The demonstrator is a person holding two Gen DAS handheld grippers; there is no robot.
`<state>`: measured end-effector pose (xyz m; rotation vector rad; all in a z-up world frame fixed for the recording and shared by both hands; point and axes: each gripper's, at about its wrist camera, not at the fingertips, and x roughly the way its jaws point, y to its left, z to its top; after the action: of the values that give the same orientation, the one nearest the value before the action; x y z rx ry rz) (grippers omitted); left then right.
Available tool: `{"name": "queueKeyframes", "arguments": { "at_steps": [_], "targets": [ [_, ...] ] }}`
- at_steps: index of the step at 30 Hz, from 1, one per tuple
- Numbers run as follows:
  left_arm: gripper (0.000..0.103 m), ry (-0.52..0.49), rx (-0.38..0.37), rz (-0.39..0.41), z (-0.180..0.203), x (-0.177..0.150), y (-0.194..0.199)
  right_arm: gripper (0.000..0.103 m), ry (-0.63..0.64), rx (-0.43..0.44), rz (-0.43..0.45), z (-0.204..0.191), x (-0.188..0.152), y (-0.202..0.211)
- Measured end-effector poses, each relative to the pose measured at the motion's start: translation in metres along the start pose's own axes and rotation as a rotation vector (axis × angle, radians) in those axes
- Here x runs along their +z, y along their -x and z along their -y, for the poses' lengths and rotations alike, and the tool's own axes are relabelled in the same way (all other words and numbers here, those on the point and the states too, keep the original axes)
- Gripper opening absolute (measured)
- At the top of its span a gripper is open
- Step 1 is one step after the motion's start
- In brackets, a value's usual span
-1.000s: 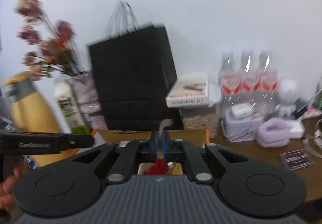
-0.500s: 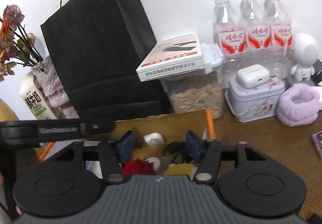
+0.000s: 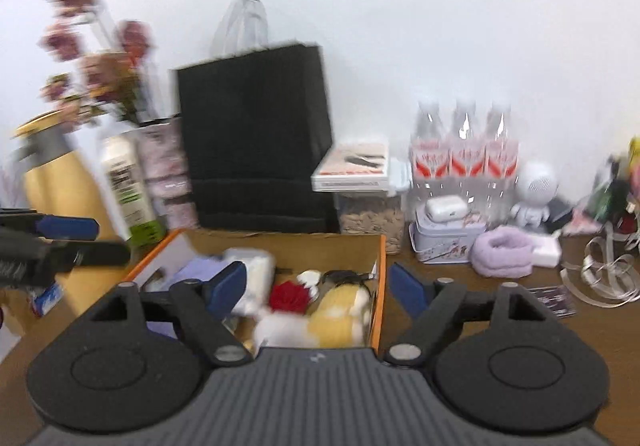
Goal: Organize objects
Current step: 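Withdraw both tools from the box back over the table, then grasp the last white lid on the table with the right tool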
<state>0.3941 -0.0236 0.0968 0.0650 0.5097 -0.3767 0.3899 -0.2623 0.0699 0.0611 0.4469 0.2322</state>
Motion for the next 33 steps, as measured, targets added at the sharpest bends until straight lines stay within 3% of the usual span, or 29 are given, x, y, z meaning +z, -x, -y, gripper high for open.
{"name": "queueKeyframes", "arguments": {
  "at_steps": [6, 9, 11, 17, 22, 26, 30, 33],
  "targets": [
    [0.086, 0.003, -0.082, 0.074, 0.041, -0.099, 0.125, 0.091, 0.067, 0.049, -0.003, -0.046, -0.072, 0.116],
    [0.085, 0.081, -0.157, 0.006, 0.049, -0.141, 0.162, 0.091, 0.089, 0.116, -0.051, -0.067, -0.111, 0.159],
    [0.085, 0.108, -0.141, -0.022, 0.057, -0.161, 0.181, 0.091, 0.088, 0.107, -0.092, -0.082, -0.130, 0.181],
    [0.086, 0.150, -0.077, 0.032, 0.051, -0.190, 0.233, 0.097, 0.196, 0.088, -0.090, -0.106, -0.154, 0.238],
    [0.086, 0.193, 0.019, 0.011, 0.033, -0.186, 0.226, 0.097, 0.183, 0.027, -0.029, -0.107, -0.138, 0.241],
    [0.086, 0.192, 0.006, -0.012, 0.027, -0.186, 0.210, 0.094, 0.192, 0.017, -0.025, -0.107, -0.137, 0.218],
    [0.086, 0.183, 0.021, -0.059, 0.019, -0.183, 0.166, 0.086, 0.144, 0.019, -0.058, -0.095, -0.137, 0.164],
    [0.086, 0.157, 0.107, -0.033, 0.014, -0.175, 0.121, 0.082, 0.123, 0.023, -0.092, -0.089, -0.135, 0.108]
  ]
}}
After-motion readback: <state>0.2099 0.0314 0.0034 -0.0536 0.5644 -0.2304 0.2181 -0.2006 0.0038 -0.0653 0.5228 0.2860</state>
